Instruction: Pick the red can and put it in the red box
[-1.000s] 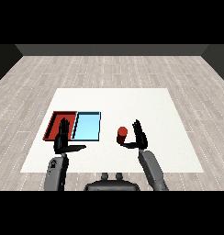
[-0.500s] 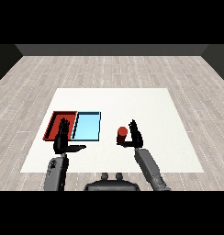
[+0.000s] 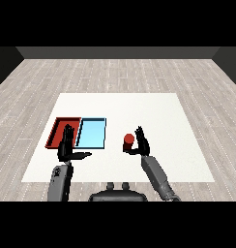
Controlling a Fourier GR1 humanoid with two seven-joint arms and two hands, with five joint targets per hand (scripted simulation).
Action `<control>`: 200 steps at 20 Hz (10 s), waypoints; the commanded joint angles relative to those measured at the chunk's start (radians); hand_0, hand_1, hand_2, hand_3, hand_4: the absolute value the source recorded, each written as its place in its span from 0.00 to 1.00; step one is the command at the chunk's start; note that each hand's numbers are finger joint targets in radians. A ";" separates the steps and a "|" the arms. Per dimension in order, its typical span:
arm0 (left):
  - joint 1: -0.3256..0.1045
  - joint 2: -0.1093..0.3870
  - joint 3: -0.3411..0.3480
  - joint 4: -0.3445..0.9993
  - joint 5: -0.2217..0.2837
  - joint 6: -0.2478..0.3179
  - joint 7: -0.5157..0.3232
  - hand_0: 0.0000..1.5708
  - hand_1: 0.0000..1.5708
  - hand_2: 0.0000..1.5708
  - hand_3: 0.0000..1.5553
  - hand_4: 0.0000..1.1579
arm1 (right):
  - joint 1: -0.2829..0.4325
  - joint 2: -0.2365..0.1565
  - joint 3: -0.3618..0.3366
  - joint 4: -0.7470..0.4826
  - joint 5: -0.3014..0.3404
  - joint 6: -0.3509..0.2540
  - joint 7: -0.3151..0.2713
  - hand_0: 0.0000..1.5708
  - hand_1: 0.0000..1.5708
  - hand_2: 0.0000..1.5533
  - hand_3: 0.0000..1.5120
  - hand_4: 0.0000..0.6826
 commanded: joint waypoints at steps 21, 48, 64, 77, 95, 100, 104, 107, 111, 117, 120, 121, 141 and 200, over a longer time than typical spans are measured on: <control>-0.004 -0.017 -0.012 0.053 -0.018 0.004 -0.062 0.00 0.00 0.00 0.00 0.00 | -0.085 0.001 0.019 0.113 -0.054 0.001 -0.027 0.00 0.00 0.00 0.00 0.00; 0.020 0.018 0.009 -0.050 0.007 -0.015 0.015 0.00 0.00 0.00 0.00 0.00 | -0.210 -0.039 0.090 0.116 0.014 -0.229 0.070 0.93 0.93 0.93 0.94 0.95; -0.093 -0.043 -0.169 0.050 -0.073 0.034 0.099 0.00 0.00 0.00 0.00 0.00 | -0.170 0.000 0.166 -0.223 0.120 -0.375 0.206 0.91 0.91 0.93 0.94 0.96; -0.200 -0.043 -0.428 0.140 0.013 0.242 0.105 0.00 0.00 0.00 0.00 0.00 | -0.140 0.000 0.033 -0.190 0.163 -0.205 0.140 0.91 0.91 0.93 0.94 0.97; -0.333 -0.044 -0.556 0.231 0.064 0.370 0.168 0.00 0.00 0.00 0.00 0.00 | -0.156 0.001 0.244 -0.318 0.083 -0.310 0.187 0.90 0.90 0.92 0.92 0.91; -0.382 -0.043 -0.487 0.369 0.073 0.291 0.112 0.00 0.00 0.00 0.00 0.00 | -0.150 0.001 0.254 -0.384 0.129 -0.317 0.220 0.91 0.91 0.93 0.93 0.88; -0.414 -0.043 -0.475 0.281 0.042 0.303 0.234 0.00 0.00 0.00 0.00 0.00 | -0.206 0.001 0.236 -0.339 0.098 -0.297 0.200 0.92 0.92 0.92 0.91 0.90; -0.354 -0.043 -0.591 0.227 0.019 0.375 0.214 0.00 0.00 0.00 0.00 0.00 | -0.198 0.001 0.329 -0.356 0.070 -0.377 0.221 0.92 0.92 0.92 0.91 0.87; -0.268 -0.043 -0.599 0.205 0.000 0.348 0.159 0.00 0.00 0.00 0.00 0.00 | -0.136 0.001 0.316 -0.360 0.070 -0.321 0.163 0.93 0.93 0.93 0.92 0.85; -0.408 -0.043 -0.577 0.281 0.001 0.467 0.238 0.49 0.49 0.50 0.00 0.48 | -0.288 0.000 0.331 -0.297 0.002 -0.361 0.165 0.96 0.96 0.94 0.93 0.75; -0.472 -0.042 -0.604 0.383 0.088 0.495 0.180 0.82 0.82 0.84 0.80 0.74 | -0.185 0.000 0.298 -0.335 0.036 -0.301 0.146 0.96 0.96 0.94 0.93 0.77; -0.447 -0.042 -0.672 0.329 0.100 0.585 0.221 0.99 0.99 0.94 0.89 0.75 | -0.221 0.000 0.392 -0.341 -0.011 -0.402 0.139 0.96 0.96 0.94 0.93 0.77; -0.485 -0.042 -0.593 0.355 0.123 0.563 0.155 1.00 1.00 0.98 0.93 0.83 | -0.194 0.000 0.361 -0.393 -0.006 -0.347 0.161 0.94 0.94 0.93 0.92 0.78; -0.594 0.433 -0.123 0.705 -0.104 0.401 0.369 1.00 1.00 0.99 0.94 0.95 | 0.257 -0.225 -0.164 -0.531 0.106 -0.034 0.097 0.00 0.00 0.00 0.00 0.00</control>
